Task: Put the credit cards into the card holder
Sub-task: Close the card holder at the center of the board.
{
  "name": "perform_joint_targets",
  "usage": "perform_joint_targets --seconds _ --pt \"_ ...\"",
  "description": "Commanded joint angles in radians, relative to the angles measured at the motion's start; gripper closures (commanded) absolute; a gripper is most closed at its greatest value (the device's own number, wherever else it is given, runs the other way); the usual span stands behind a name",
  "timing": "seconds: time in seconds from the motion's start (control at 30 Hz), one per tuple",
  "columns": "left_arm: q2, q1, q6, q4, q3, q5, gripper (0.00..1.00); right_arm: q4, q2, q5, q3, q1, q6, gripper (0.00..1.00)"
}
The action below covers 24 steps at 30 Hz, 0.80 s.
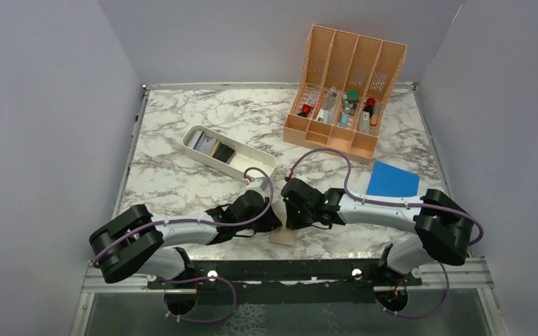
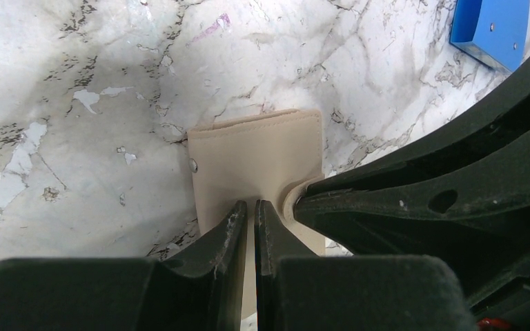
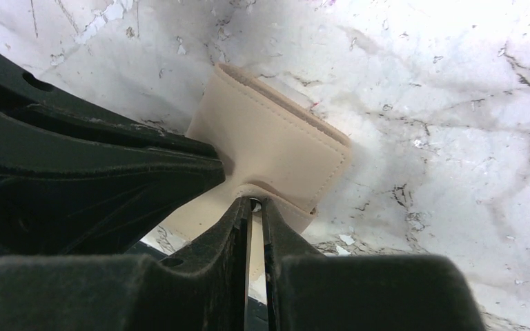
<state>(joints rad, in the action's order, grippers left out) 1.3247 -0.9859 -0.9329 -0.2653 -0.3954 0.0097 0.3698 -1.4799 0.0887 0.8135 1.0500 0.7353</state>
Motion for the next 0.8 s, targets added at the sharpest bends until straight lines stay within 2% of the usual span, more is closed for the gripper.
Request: perform_joint_targets --seconds 0.0,0.77 --pt "0.024 -0.014 -0.001 0.016 0.02 -0.004 0.87 0.011 0.019 0.052 0.024 -0.004 -0.002 0.84" --pt "0.024 -0.016 0.002 0.019 0.02 -0.009 0.87 -0.023 0.023 -0.063 -0.028 -0.003 0.006 0.84"
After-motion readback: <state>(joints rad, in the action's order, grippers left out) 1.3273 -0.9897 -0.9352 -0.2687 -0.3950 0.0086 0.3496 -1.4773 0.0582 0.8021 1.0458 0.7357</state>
